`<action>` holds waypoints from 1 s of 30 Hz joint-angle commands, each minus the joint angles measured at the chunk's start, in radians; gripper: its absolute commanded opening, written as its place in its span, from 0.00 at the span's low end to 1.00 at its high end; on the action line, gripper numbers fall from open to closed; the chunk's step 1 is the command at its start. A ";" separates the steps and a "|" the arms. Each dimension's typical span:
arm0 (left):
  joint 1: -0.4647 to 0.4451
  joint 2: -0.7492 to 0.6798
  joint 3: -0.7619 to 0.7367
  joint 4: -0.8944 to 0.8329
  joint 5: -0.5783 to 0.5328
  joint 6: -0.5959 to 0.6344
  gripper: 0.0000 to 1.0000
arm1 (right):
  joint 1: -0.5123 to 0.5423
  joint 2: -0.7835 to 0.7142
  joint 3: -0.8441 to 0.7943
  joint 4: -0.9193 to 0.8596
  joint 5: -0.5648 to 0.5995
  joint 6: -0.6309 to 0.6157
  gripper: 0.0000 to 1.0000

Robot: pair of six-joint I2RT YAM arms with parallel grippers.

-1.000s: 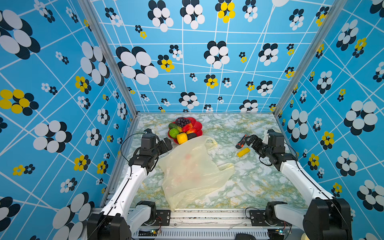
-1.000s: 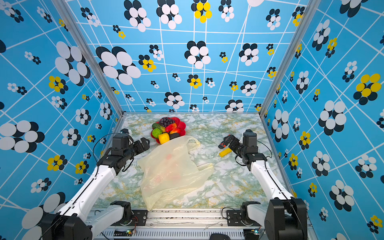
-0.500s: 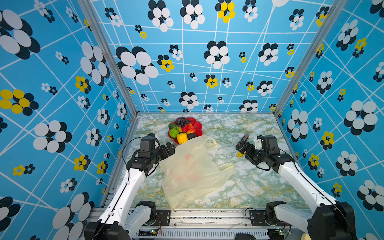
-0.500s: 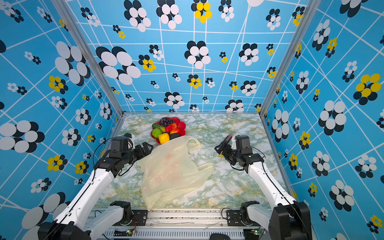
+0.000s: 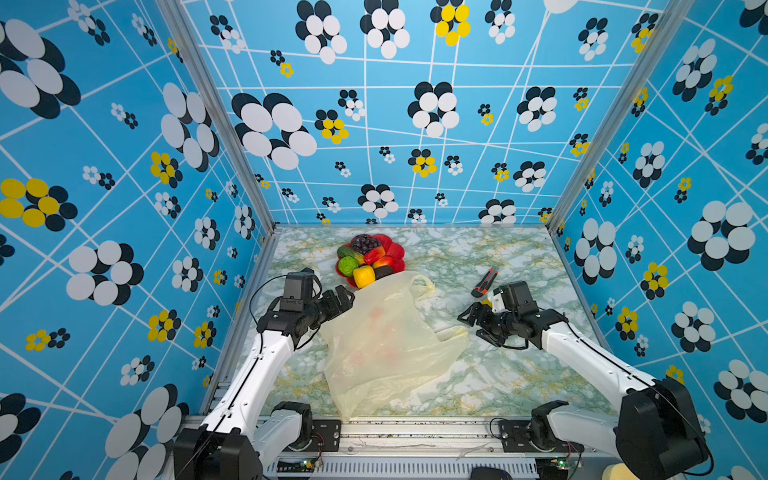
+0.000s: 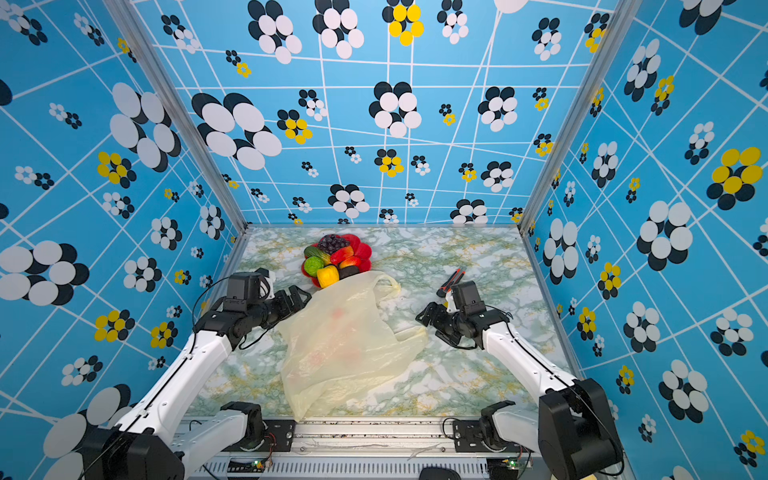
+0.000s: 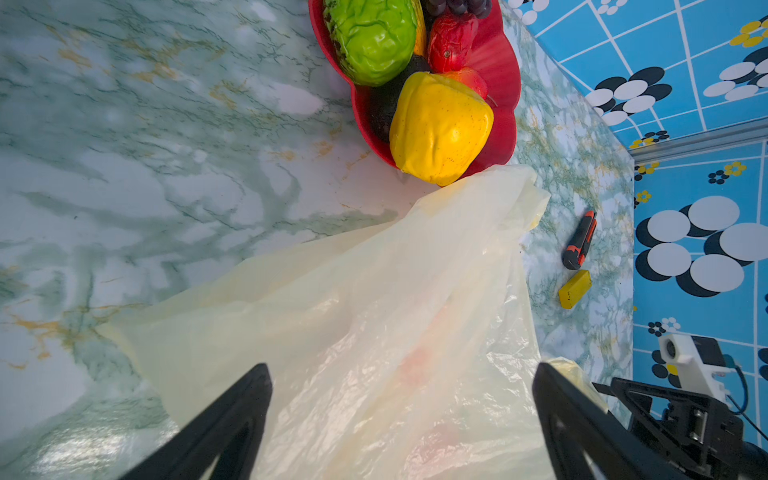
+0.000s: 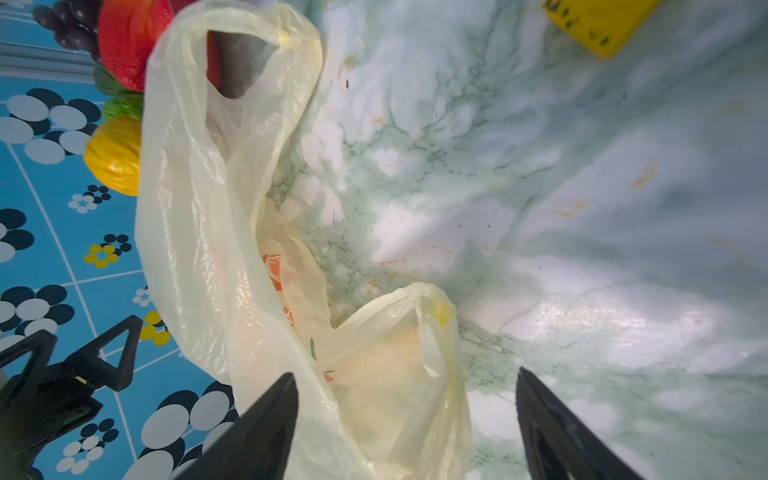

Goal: Place the fruits into the plastic bag

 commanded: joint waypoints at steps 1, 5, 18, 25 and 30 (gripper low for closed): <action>-0.005 -0.003 -0.006 0.011 0.016 -0.015 0.99 | 0.040 0.007 -0.031 0.040 -0.003 0.043 0.84; -0.005 0.000 -0.013 0.023 0.025 -0.025 0.99 | 0.082 0.036 -0.035 0.077 0.009 0.066 0.84; -0.005 -0.014 -0.020 0.012 0.026 -0.030 0.99 | 0.116 0.083 -0.038 0.138 -0.012 0.084 0.40; -0.004 -0.020 -0.025 0.014 0.035 -0.037 0.99 | 0.116 0.025 0.014 0.039 0.050 0.026 0.00; -0.005 -0.032 -0.016 0.011 0.045 -0.043 0.99 | 0.116 -0.044 0.151 -0.148 0.187 -0.105 0.00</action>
